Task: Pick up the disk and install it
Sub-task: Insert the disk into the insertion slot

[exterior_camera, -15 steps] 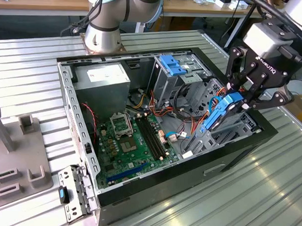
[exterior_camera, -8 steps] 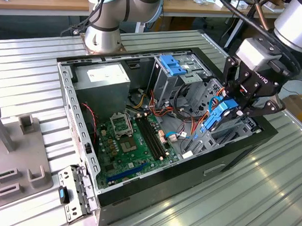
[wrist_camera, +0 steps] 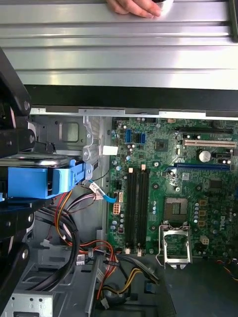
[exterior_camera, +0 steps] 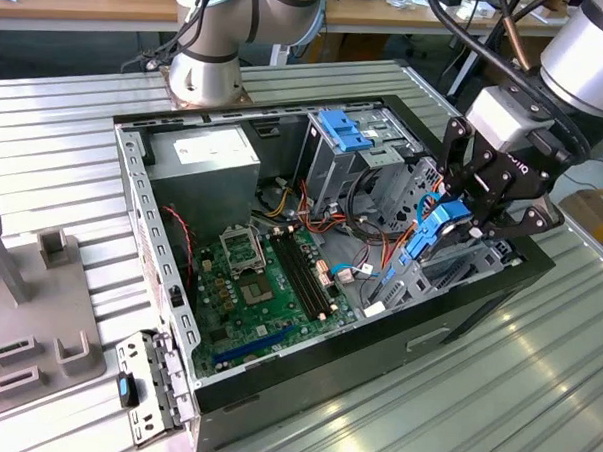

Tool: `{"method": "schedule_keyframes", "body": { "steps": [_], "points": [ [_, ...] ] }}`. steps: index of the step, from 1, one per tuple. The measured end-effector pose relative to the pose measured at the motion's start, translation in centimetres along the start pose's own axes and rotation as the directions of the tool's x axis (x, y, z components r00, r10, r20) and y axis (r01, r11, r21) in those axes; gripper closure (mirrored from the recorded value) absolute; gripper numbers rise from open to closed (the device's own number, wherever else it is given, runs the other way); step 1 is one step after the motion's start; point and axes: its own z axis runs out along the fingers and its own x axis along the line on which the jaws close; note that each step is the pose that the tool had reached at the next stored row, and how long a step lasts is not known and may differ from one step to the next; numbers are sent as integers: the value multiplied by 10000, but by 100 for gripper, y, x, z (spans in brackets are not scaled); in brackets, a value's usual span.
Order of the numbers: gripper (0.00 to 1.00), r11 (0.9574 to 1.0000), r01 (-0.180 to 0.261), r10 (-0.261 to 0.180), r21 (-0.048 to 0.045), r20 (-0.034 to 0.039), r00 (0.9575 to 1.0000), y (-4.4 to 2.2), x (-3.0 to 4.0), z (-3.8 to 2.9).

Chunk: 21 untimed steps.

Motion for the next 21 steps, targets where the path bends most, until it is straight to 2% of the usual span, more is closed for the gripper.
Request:
{"method": "schedule_keyframes", "body": {
  "steps": [6,7,8,9,10,11,12,15,16,21],
  "points": [
    [56,10000,0,0,0,0,10000,0,0,1],
    [57,10000,-1,1,0,-1,10000,0,0,1],
    [64,10000,0,0,0,-1,10000,0,0,2],
    [64,10000,-1,1,0,0,10000,0,0,3],
    [64,10000,0,0,0,-8,10000,-1,-9,-150],
    [64,10000,0,0,1,0,10000,-1,-11,-201],
    [64,10000,0,0,0,-9,10000,-1,-14,-225],
    [64,10000,3,-3,6,14,10000,0,-12,-220],
    [64,10000,27,-28,38,103,9999,5,-6,-208],
    [64,10000,58,-58,74,103,9999,7,1,-182]
  ]
}}
